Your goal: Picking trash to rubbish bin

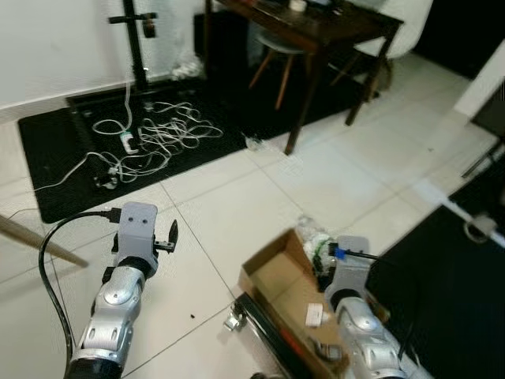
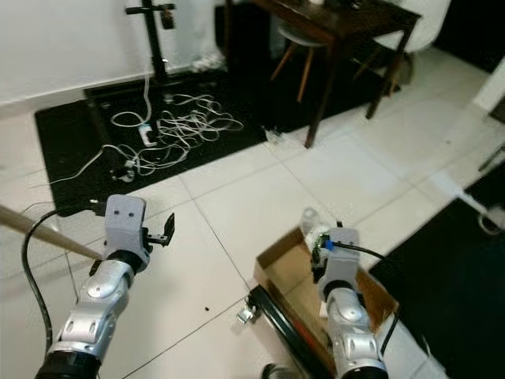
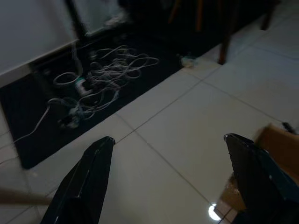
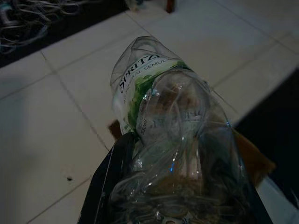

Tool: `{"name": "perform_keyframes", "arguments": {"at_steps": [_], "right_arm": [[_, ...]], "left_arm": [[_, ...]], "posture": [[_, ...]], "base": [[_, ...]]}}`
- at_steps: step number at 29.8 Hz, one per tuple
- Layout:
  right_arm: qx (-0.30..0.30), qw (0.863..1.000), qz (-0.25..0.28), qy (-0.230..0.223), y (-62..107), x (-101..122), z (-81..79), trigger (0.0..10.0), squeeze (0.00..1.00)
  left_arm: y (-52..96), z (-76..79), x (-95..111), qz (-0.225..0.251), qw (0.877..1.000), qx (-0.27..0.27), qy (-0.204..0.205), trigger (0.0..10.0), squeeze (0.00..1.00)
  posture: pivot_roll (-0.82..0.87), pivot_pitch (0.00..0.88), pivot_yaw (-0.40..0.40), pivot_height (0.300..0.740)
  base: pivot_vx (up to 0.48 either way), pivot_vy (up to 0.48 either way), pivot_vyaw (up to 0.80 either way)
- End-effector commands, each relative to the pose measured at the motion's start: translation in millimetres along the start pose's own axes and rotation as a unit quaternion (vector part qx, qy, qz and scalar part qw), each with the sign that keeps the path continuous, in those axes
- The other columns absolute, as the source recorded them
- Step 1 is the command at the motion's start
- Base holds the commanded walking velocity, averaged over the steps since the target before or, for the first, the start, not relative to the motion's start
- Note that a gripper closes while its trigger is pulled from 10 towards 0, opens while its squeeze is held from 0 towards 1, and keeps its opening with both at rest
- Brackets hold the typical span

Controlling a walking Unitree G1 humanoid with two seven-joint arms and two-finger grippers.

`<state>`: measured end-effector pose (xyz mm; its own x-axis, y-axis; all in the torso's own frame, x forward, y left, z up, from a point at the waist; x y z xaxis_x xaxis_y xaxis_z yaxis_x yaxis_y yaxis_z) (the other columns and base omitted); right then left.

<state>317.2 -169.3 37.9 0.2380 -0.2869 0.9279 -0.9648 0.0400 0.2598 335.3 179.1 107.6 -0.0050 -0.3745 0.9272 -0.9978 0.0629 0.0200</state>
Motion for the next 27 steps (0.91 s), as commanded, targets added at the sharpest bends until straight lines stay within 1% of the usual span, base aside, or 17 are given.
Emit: {"name": "perform_keyframes", "arguments": {"at_steps": [1,5,9,14,27], "right_arm": [[-0.012,1.000,0.004,0.000,0.1,0.4,7.5,10.0,0.00],[-0.012,1.000,0.007,0.000,-0.7,1.7,7.2,10.0,0.00],[-0.012,1.000,0.011,-0.001,-1.4,3.1,7.2,10.0,0.00],[-0.013,1.000,0.015,0.000,-1.9,4.1,8.4,10.0,0.00],[-0.008,1.000,0.022,0.004,-3.5,8.2,7.0,10.0,0.00]], "left_arm": [[-1.2,5.1,-0.3,-0.003,1.000,-0.005,0.009,10.0,0.00],[-3.3,6.8,0.9,0.003,1.000,-0.010,0.003,10.0,0.00],[-4.7,7.1,2.4,0.007,1.000,-0.011,0.006,10.0,0.00],[-5.8,13.0,8.9,0.021,0.999,-0.032,0.004,10.0,0.00],[-6.7,14.9,13.4,0.030,0.999,-0.031,0.011,10.0,0.00]], "posture": [[0.02,0.166,-0.021,0.740],[0.02,0.166,-0.021,0.740],[0.01,0.169,-0.017,0.740],[0.01,0.173,-0.018,0.740],[0.01,0.178,-0.025,0.740]], "base": [[0.000,0.000,-0.80],[0.000,0.000,-0.80],[0.000,0.000,-0.80],[0.000,0.000,-0.80],[0.000,0.000,-0.80]]}}
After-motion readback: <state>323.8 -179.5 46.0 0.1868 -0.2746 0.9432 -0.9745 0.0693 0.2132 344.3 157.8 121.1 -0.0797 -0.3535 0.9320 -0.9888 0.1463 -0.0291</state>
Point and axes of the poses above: a point about 5 cm out from each wrist's last joint towards the gripper, its own y axis pointing back from the gripper into the wrist, its own x axis along the axis of the wrist's last joint, z = x × y, the point moved 3 cm from there along -y, pointing out of the wrist towards the gripper, and after that the axes turned 15 degrees about -y, right-handed, at the moved point
